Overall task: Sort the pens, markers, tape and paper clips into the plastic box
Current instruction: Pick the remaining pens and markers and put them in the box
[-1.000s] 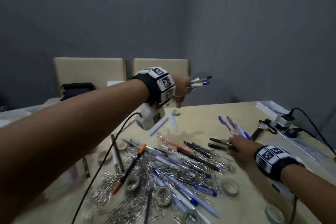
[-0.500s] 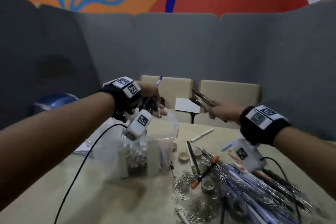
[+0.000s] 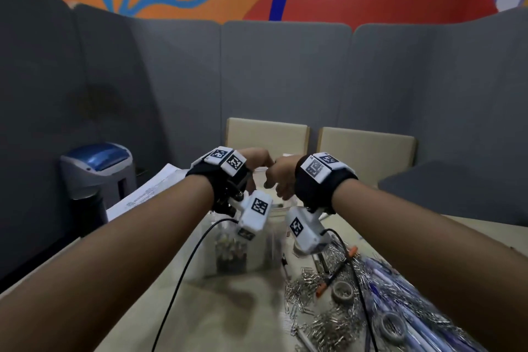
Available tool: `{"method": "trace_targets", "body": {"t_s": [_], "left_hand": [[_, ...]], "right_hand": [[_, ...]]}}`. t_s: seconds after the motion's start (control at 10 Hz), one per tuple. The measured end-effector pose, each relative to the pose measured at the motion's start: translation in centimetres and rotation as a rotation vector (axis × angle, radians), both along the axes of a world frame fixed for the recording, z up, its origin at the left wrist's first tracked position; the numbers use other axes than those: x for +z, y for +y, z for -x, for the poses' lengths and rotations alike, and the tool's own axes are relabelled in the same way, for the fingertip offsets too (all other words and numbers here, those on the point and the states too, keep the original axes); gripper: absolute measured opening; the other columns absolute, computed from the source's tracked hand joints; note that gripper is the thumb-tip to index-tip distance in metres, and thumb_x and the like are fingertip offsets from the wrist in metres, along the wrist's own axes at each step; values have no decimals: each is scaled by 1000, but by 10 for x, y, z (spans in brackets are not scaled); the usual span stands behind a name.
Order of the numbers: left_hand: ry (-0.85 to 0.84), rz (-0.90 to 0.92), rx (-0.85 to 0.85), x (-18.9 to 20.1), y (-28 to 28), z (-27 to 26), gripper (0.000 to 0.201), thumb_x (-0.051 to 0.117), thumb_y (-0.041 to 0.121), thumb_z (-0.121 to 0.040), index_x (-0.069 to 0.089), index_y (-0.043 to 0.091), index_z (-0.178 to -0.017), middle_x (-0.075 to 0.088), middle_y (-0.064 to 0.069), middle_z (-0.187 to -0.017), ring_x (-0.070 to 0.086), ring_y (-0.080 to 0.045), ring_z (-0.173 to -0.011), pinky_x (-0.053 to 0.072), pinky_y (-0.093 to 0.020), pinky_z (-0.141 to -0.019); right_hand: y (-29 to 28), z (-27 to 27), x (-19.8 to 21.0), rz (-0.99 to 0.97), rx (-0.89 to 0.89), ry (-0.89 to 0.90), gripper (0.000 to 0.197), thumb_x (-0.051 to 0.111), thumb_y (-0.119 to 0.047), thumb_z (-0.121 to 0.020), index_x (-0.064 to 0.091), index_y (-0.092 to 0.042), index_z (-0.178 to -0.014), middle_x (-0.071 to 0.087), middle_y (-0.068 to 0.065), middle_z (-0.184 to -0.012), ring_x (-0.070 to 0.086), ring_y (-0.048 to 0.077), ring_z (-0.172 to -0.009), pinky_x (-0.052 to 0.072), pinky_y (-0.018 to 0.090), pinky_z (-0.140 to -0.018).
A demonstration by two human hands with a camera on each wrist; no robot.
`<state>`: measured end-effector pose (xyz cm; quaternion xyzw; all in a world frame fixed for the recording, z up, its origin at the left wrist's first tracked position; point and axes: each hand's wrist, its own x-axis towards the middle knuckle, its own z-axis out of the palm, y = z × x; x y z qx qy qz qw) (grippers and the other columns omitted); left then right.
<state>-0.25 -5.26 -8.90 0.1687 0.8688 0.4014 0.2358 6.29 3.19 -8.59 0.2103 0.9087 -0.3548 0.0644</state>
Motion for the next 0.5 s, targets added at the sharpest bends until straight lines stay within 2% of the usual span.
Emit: {"method": "trace_targets", "body": {"t_s": [0.1,0.2,0.3,0.4,0.5], "left_hand": [[-15,-92,-11,18,-6,-23,46,45,8,-95,41,-4,-139,40,-26,-145,51,-34,-120,44,-32,-68],[77,-151,-21,28,7,-38,43,50,10,-94,47,0,-136,44,-22,-143,44,-38,-130,43,-41,-92],[210,-273,-72,32,35,-59,28,55,13,-92,56,7,-119,57,-16,-122,57,-33,-109,53,-42,-85],[249,-483,-189,27,76,-90,13,50,4,-90,61,4,-98,70,-19,-94,71,-32,-81,51,-30,-58],[263,-499,-363,12,131,-119,10,50,4,-90,60,3,-92,71,-17,-77,67,-27,-60,47,-26,-50]], "right_hand": [[3,-4,0,24,6,81,25,57,-9,-90,60,6,-110,66,23,-102,66,36,-104,52,49,-95],[24,-26,9,81,-1,110,25,53,-6,-93,58,5,-115,66,24,-109,68,31,-94,56,44,-88],[64,-62,17,54,1,125,24,55,-8,-93,57,-1,-116,67,17,-105,68,27,-89,59,40,-80],[129,-116,18,8,-136,108,17,56,-10,-94,59,-7,-110,67,12,-98,66,25,-85,56,35,-73],[211,-187,9,-33,-342,107,16,58,-9,-92,60,-6,-107,64,13,-91,64,27,-80,53,31,-64]]}}
